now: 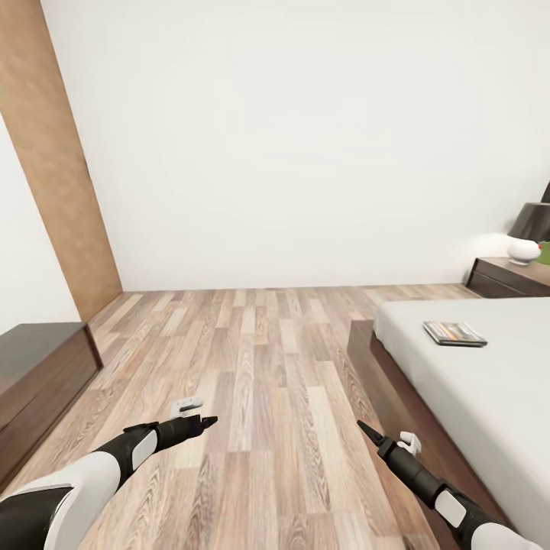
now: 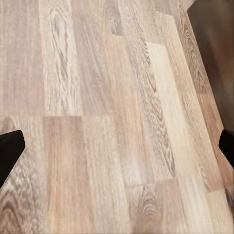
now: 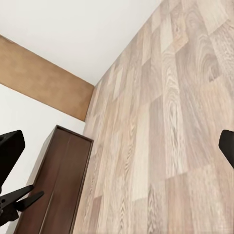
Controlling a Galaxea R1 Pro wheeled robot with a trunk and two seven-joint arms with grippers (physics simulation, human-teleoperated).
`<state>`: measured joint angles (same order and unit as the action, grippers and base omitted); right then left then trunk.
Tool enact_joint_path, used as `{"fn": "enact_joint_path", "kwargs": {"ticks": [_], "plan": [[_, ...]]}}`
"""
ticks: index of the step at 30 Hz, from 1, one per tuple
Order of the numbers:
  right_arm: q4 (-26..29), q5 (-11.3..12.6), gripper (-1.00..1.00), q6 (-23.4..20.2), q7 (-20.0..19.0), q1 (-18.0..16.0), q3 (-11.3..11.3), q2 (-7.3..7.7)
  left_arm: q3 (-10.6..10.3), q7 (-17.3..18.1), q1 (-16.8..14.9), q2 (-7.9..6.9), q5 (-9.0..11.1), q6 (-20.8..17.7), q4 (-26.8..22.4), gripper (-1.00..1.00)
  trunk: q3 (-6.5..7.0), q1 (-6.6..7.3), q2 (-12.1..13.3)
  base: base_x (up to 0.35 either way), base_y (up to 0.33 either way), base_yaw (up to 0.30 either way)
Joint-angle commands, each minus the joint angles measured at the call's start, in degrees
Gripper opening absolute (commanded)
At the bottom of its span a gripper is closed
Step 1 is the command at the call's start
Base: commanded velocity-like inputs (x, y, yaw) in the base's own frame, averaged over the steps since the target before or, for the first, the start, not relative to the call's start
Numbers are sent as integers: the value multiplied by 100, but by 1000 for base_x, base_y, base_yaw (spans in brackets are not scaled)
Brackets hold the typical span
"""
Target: In the bedroom, move the book from the bed onto either nightstand, and place the two sandals side by side next to the bed.
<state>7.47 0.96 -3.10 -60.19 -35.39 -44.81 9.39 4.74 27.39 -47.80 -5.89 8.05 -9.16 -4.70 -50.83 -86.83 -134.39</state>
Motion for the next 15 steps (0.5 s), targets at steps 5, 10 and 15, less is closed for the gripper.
{"fn": "enact_joint_path", "kwargs": {"ticks": [5, 10, 15], "plan": [[0, 10, 100, -33, -19, -3, -10, 1, 44, 21, -1, 0, 27, -60, -5, 100, -6, -1, -2, 187, 104, 0], [-1, 10, 100, -33, -19, -3, -10, 1, 44, 21, -1, 0, 29, -60, -5, 100, -6, -1, -2, 187, 104, 0], [-2, 10, 100, -33, -19, -3, -10, 1, 44, 21, -1, 0, 27, -60, -5, 100, -6, -1, -2, 187, 105, 0]]}}
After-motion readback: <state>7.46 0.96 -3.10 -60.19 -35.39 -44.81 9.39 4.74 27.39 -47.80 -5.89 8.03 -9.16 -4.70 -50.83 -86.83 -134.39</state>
